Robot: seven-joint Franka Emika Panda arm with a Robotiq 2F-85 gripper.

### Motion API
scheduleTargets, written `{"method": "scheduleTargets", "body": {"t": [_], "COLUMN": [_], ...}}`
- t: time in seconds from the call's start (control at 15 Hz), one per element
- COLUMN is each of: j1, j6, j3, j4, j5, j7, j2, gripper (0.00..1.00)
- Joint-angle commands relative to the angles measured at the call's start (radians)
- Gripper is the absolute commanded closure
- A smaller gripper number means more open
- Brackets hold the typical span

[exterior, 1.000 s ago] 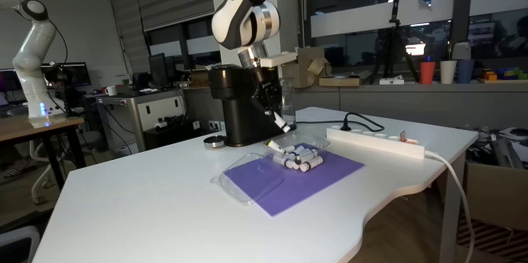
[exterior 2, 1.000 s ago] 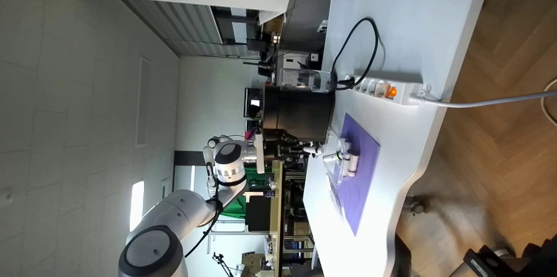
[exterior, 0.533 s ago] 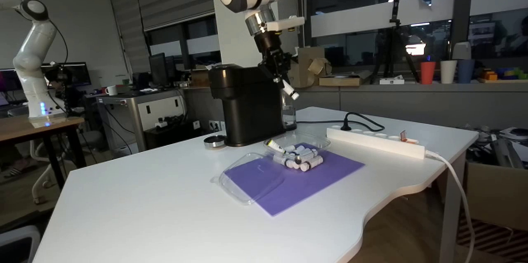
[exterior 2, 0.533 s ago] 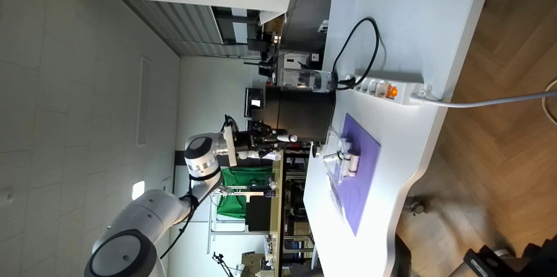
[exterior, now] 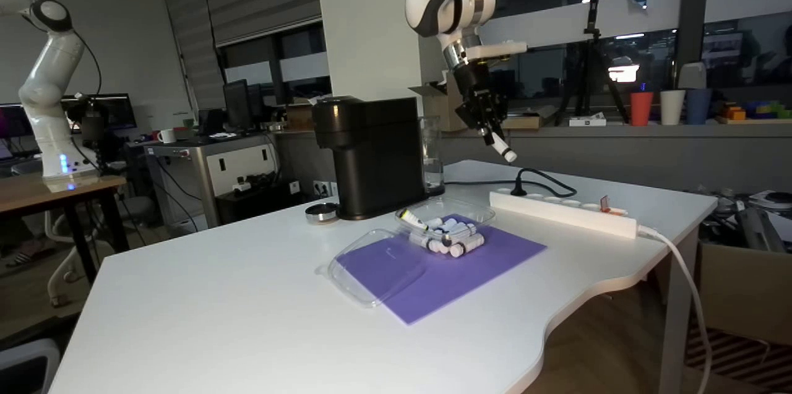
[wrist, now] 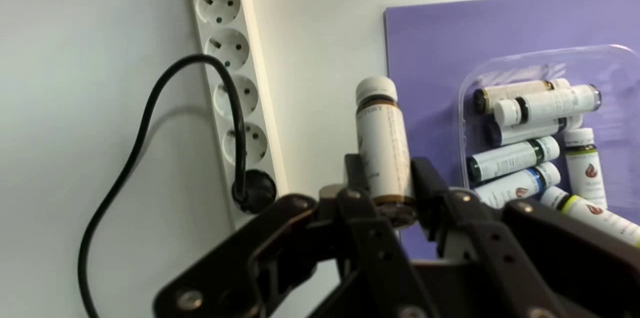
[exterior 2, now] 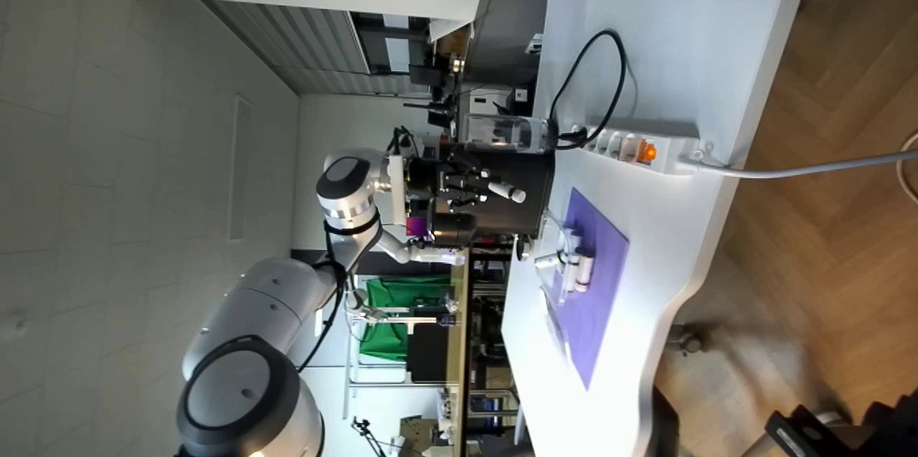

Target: Remove one bottle from the clear box

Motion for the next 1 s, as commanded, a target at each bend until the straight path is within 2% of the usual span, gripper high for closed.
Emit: {"method": "scheduleTargets", "body": {"t": [0.0,0.53,0.6,0.93], "j1": [-0.018,-0.015,-0.015,-0.016], "j6": [-0.109,-0.13,-0.086,-0.092], "j3": [-0.01,-0.04,-0.029,-0.033], "j4": [0.176,0.269,0.167,0.207], "j5": [0.022,-0.031,-0.022,-0.029], "j7": [0.06,0.082,0.04,0.05], "j2": [0.136,0.274,0.224,0.251], "gripper": [0.93,0.93,0.73,0.73]}}
